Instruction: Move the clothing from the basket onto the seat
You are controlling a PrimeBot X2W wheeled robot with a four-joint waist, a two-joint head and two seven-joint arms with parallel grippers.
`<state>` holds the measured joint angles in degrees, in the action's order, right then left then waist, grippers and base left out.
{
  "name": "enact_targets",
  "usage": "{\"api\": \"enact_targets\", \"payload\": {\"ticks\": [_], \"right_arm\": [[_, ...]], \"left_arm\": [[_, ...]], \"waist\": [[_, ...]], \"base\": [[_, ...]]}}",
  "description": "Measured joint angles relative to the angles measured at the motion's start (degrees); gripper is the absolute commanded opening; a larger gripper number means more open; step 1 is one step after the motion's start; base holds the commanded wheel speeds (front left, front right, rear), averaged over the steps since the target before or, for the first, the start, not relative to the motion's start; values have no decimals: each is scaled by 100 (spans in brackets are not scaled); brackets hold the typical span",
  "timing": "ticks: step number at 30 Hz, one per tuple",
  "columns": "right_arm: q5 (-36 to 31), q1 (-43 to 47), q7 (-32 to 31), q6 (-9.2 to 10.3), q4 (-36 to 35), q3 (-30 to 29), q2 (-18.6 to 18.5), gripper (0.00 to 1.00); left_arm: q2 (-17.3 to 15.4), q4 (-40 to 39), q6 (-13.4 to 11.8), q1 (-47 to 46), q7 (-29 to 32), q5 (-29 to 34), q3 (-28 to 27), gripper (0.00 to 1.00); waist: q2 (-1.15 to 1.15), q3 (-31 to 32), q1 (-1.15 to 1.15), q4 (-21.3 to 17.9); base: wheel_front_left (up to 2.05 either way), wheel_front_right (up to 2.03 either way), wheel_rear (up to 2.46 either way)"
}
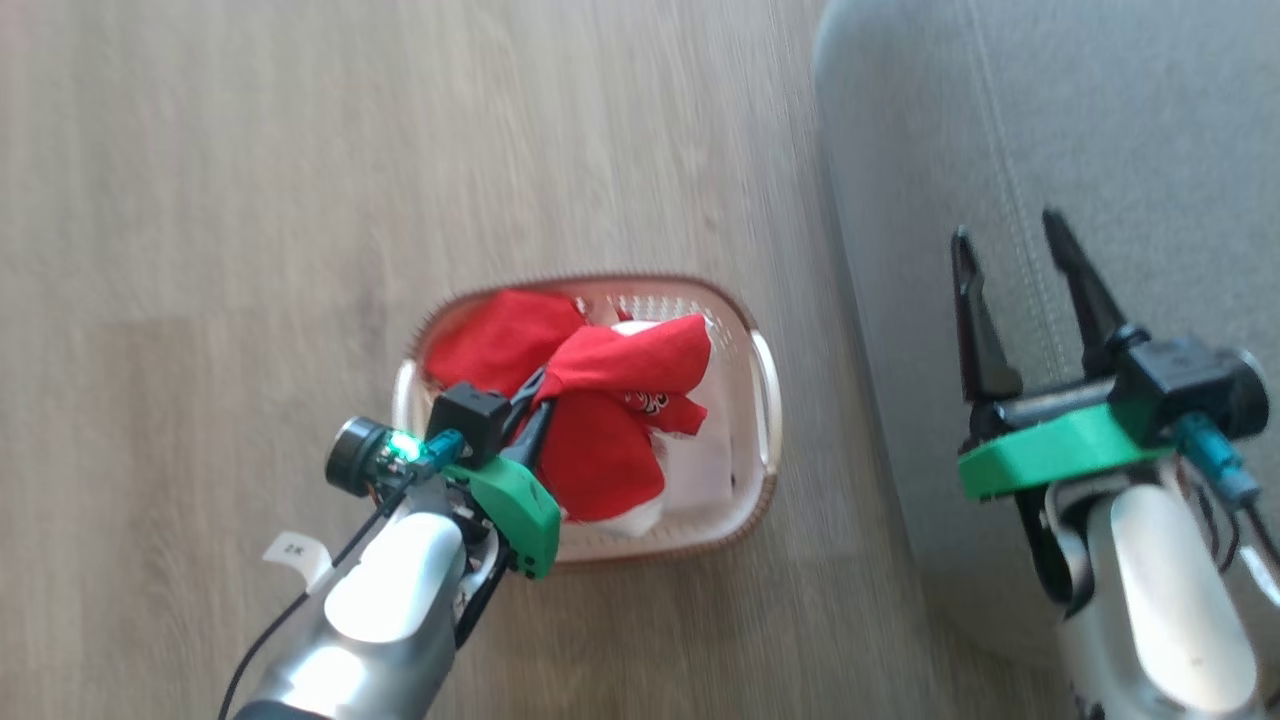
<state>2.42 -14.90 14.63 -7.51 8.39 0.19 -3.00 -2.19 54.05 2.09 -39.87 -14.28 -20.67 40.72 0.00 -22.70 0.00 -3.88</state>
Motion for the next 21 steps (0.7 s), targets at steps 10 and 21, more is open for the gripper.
{"api": "enact_targets", "payload": {"ticks": [10,21], "right_arm": [[10,729,0,0,526,-76,1,100],[120,1257,0,0,882,82,3,100]], "left_arm": [[2,-392,-11,142,143,-343,116,0],[-86,-938,-66,121,602,-452,96,0]], "waist": [[0,1269,0,366],[0,2350,0,689]], "base": [[0,0,0],[0,0,0]]}}
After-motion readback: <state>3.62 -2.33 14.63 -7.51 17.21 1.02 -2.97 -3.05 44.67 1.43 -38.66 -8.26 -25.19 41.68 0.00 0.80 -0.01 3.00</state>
